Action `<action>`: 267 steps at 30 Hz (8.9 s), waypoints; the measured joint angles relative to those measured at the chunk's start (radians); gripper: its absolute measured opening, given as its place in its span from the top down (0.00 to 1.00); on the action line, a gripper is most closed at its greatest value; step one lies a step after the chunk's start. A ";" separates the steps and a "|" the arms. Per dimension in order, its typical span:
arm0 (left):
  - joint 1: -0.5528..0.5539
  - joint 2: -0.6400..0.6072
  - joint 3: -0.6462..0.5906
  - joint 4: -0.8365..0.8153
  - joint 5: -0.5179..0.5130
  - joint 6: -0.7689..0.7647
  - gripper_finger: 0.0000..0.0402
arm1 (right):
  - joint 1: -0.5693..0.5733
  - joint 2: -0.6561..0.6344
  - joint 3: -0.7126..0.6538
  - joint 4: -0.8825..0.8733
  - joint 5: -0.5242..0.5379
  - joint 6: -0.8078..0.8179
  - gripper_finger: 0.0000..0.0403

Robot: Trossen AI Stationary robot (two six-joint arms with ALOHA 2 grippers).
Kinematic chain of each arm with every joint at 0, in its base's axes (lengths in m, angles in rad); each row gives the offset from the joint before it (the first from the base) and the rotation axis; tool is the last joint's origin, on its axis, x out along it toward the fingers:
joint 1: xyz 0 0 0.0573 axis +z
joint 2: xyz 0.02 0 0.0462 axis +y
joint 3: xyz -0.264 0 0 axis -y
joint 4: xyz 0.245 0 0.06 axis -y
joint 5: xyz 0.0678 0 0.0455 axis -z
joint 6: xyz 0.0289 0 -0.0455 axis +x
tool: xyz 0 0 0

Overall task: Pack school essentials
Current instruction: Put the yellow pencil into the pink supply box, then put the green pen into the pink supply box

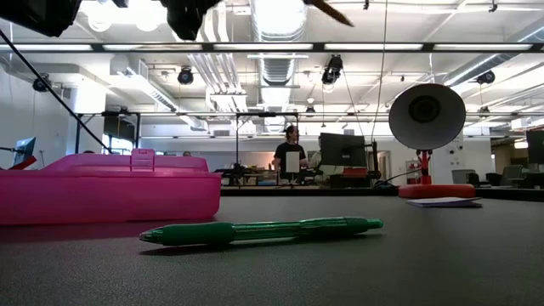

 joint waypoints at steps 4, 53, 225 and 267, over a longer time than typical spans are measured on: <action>0.001 -0.009 0.000 -0.176 -0.015 -0.012 0.97 | -0.002 -0.015 0.051 -0.242 -0.043 0.208 0.60; 0.224 -0.278 0.274 -1.972 0.684 -0.658 0.97 | 0.011 -0.011 -0.296 0.077 -0.257 0.501 0.56; 0.157 0.063 0.103 -0.010 0.302 -0.113 0.57 | 0.137 -0.015 -0.096 0.124 0.224 0.040 0.89; 0.284 -0.491 0.218 -1.708 0.377 -0.604 0.96 | 0.144 -0.015 -0.004 -0.777 -0.238 1.112 0.44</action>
